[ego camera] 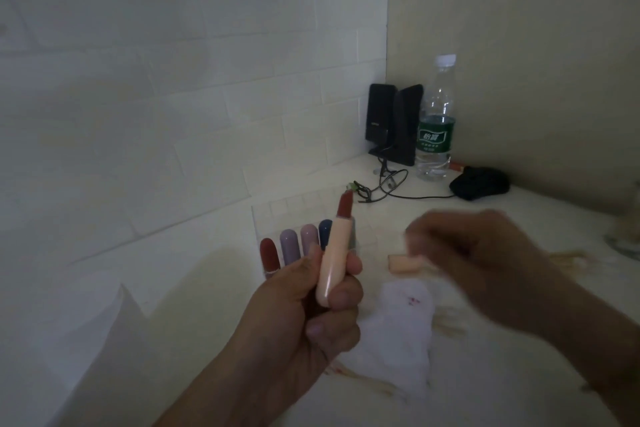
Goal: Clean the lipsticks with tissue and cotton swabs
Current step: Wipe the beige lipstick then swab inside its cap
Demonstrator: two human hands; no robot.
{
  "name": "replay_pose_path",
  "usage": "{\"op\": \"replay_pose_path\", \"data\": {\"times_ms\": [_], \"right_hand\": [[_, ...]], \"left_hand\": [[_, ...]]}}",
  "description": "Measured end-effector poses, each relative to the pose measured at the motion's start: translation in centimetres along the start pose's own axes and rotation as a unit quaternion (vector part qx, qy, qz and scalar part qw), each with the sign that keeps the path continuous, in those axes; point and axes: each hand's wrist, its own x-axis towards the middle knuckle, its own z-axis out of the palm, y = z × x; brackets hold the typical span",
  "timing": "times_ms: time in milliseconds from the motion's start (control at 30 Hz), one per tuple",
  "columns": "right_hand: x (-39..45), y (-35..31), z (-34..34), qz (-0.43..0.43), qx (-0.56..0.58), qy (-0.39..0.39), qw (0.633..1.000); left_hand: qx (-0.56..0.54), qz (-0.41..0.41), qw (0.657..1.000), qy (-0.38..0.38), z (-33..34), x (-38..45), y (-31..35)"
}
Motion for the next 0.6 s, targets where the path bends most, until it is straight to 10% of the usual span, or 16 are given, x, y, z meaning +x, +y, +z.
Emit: {"op": "replay_pose_path", "data": {"times_ms": [167, 367, 600], "right_hand": [[1.0, 3.2, -2.8, 0.194, 0.279, 0.171, 0.925], [0.4, 5.4, 0.6, 0.185, -0.052, 0.006, 0.981], [1.8, 5.1, 3.0, 0.139, -0.126, -0.042, 0.981]], "left_hand": [[-0.029, 0.024, 0.999, 0.024, 0.4, 0.1, 0.3], [-0.025, 0.048, 0.997, 0.057, 0.6, 0.4, 0.0], [-0.009, 0.059, 0.996, 0.064, 0.8, 0.2, 0.3]]}}
